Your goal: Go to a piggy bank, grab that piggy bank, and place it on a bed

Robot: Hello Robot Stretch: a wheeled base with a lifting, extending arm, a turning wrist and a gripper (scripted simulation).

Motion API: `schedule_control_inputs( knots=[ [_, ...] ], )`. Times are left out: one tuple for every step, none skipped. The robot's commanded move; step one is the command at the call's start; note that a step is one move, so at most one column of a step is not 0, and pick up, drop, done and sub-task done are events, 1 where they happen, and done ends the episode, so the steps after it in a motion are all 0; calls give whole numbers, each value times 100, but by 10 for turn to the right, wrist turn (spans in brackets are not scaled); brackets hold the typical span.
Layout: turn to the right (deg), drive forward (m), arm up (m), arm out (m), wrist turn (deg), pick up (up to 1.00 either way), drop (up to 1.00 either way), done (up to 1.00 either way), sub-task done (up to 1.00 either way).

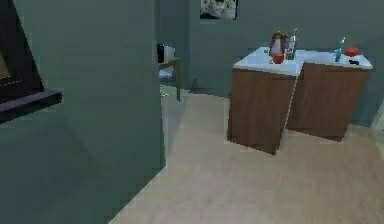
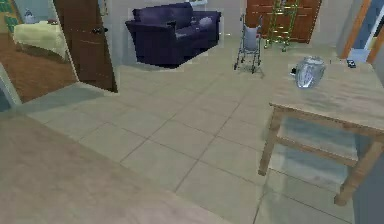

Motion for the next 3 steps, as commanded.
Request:
schedule_control_inputs(
  knots=[
    [0,100,0,0,0,0,0,0,0],
    [0,60,0,0,0,0,0,0,0],
    [0,35,0,0,0,0,0,0,0]
  ],
)
